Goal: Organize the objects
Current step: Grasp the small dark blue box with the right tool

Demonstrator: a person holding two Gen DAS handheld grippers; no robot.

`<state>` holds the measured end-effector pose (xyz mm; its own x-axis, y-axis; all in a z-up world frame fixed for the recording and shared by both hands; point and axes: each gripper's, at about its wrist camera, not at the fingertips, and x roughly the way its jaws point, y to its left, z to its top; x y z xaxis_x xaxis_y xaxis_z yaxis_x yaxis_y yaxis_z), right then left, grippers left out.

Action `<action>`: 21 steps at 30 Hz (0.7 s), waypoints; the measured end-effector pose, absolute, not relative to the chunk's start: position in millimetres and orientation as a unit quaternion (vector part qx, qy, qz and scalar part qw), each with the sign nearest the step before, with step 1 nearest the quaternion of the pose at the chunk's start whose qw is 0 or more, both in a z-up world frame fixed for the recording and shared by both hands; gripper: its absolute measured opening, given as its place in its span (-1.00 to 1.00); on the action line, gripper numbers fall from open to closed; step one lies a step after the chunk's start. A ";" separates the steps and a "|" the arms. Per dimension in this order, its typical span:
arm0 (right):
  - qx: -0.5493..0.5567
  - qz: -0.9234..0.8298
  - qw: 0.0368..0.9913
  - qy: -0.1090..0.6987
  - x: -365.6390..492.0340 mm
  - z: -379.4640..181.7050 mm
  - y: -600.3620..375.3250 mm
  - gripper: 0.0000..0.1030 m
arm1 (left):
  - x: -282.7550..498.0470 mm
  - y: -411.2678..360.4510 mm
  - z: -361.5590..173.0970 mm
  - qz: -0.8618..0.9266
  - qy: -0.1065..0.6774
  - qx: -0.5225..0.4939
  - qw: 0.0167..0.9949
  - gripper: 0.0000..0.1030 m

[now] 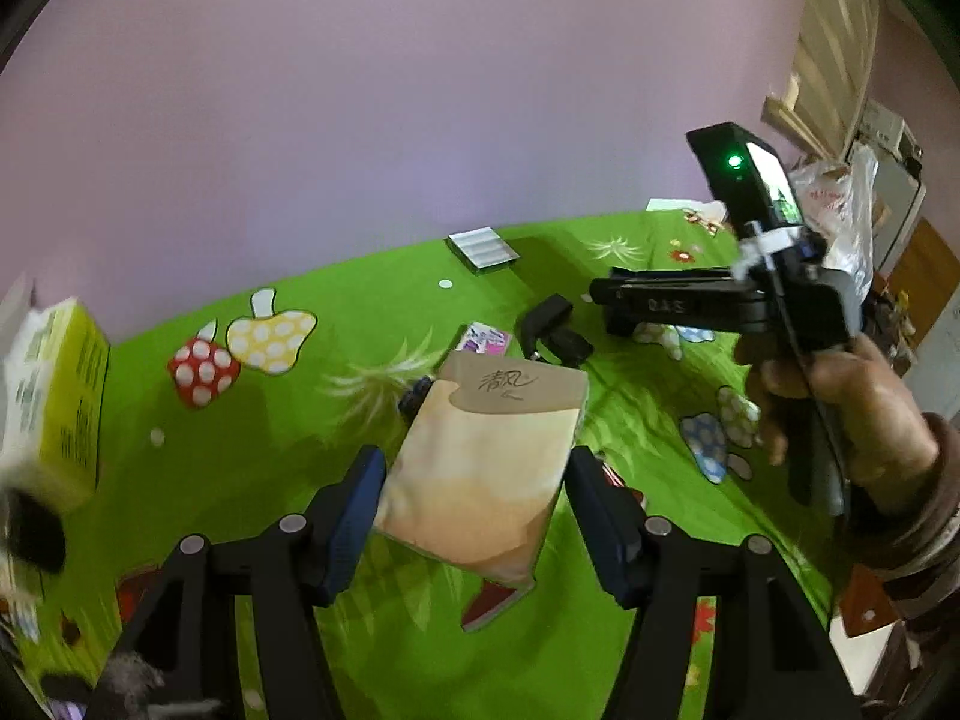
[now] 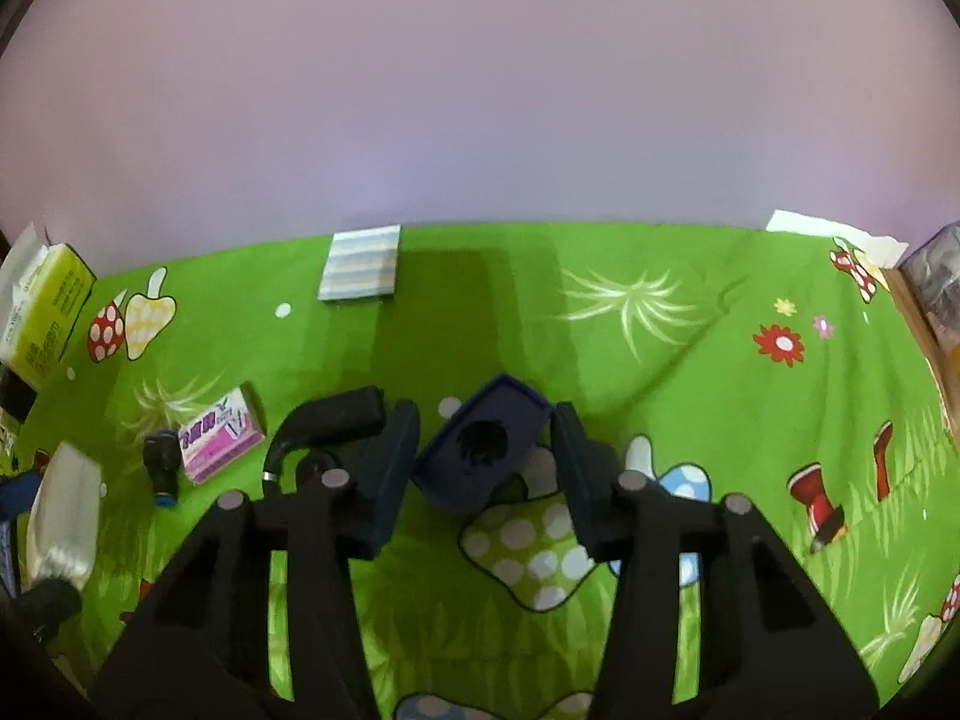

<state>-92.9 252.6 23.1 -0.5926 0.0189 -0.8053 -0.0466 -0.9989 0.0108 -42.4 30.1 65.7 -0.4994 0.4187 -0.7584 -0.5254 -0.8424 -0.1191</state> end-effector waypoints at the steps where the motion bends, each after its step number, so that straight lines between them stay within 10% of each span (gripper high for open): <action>1: -0.449 0.893 0.017 0.012 -92.0 23.9 252.7 -0.09 | -39.1 29.6 65.4 0.865 0.063 -0.418 0.270 0.21; 21: -0.422 0.906 0.004 -0.025 -55.8 34.4 256.6 -0.41 | -3.9 34.2 52.1 0.876 -0.001 -0.409 0.256 0.21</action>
<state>-55.8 256.6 34.4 -0.6430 0.0280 -0.7654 0.0150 -0.9987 -0.0491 -3.9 34.2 52.1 -0.5352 0.4487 -0.7157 -0.4478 -0.8691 -0.2100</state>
